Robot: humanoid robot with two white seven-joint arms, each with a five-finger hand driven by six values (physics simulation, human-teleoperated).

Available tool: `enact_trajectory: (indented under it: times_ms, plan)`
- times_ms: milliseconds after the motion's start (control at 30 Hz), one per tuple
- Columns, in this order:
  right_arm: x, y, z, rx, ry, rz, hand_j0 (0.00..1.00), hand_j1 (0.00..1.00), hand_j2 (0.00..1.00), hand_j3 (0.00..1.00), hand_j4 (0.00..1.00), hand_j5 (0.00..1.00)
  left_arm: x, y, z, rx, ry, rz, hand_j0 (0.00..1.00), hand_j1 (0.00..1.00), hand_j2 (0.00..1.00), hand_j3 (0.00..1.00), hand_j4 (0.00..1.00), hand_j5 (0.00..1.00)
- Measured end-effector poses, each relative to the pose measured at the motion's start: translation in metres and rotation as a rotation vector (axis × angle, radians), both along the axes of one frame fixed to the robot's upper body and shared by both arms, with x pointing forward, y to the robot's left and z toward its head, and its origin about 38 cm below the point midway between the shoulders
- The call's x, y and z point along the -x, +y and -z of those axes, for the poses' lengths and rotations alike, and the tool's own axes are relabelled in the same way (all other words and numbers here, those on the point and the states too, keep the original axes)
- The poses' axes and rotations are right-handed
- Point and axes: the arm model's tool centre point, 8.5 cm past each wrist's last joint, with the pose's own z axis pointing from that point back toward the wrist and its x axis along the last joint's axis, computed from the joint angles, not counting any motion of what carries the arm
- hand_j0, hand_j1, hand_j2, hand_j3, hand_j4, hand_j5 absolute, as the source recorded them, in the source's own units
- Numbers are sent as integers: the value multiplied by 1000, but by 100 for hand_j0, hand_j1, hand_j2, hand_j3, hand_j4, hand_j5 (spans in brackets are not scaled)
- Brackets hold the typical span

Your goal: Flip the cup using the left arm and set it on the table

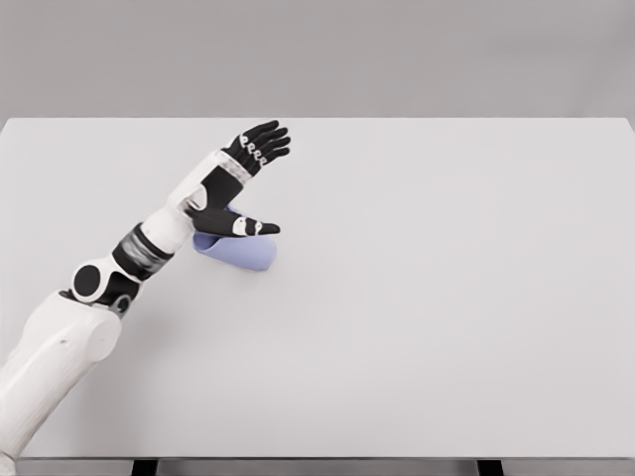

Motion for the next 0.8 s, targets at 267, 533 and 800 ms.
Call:
enact_trajectory:
  times_ms: [267,533,800]
  plan:
    - [0,0,0,0,0,0,100,100,100,100,100,100,2,-22,-6,-39,-46,47,100,100,100,100,100,100]
    - [0,0,0,0,0,0,100,100,100,100,100,100,8,-39,-18,-144,-147,105,100,100,100,100,100,100]
    - [0,0,0,0,0,0,100,100,100,100,100,100,1,-60,-57,-147,-261,153,100,100,100,100,100,100]
